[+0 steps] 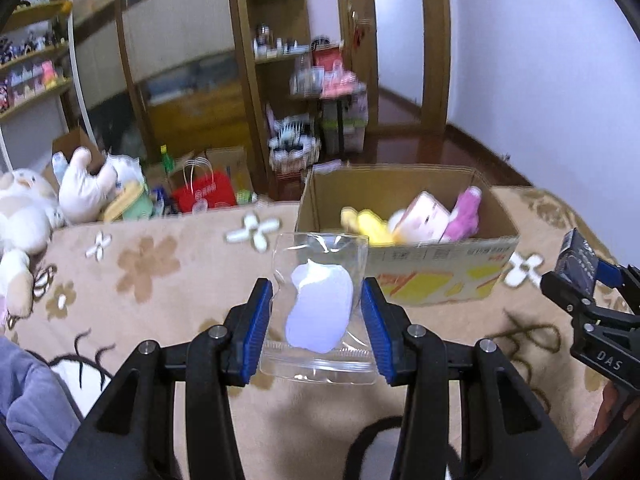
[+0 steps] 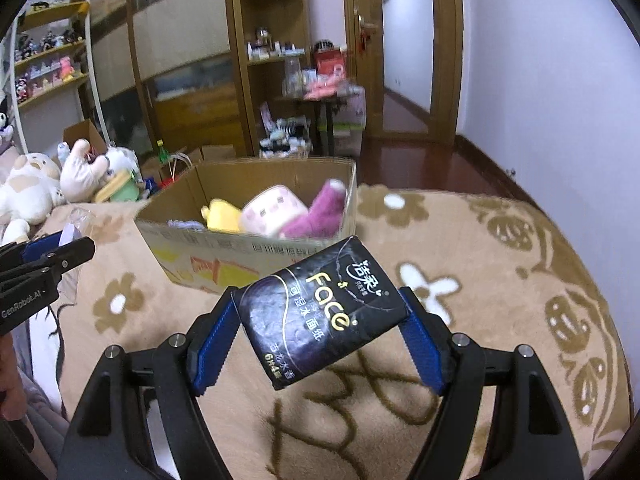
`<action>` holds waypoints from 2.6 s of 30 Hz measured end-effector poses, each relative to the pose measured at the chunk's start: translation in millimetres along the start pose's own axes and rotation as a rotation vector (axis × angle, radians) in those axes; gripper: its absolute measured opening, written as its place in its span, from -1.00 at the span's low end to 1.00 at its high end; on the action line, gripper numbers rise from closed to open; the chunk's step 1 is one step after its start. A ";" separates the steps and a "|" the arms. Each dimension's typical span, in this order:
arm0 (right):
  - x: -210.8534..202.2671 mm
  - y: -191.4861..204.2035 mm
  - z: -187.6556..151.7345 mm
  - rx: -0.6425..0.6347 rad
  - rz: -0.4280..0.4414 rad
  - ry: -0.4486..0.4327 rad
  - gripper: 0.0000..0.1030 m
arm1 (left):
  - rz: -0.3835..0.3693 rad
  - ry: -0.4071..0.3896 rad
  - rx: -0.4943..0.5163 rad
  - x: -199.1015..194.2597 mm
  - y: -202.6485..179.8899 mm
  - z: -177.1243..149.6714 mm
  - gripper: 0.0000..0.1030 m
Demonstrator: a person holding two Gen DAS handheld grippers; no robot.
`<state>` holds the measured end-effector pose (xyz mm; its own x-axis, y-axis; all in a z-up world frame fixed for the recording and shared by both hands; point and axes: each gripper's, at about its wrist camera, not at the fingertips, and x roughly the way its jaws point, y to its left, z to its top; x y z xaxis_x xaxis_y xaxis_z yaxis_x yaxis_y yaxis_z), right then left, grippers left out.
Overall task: Organize soft objects
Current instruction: 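Lift the clear bag and black tissue pack over the box with both tools, then open both tools to drop the bag and tissue pack into the box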
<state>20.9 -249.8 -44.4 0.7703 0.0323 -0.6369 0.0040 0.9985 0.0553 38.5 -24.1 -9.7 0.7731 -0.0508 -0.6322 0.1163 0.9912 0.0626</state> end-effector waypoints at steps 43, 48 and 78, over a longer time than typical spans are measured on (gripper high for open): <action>16.3 8.0 123.3 -0.057 0.135 -0.316 0.58 | -0.029 -0.316 0.063 16.2 -12.1 123.4 -0.13; 40.8 7.4 116.1 -0.049 0.144 -0.276 0.58 | -0.040 -0.271 0.066 41.5 -14.7 114.8 -0.13; 129.5 4.9 91.5 -0.064 0.160 -0.089 0.58 | -0.063 -0.028 0.033 143.5 -9.0 85.3 0.06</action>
<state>179.1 -244.8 -56.3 0.8115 0.1891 -0.5530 -0.1610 0.9819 0.0995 201.7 -50.7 -35.1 0.7808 -0.1171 -0.6137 0.1855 0.9814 0.0487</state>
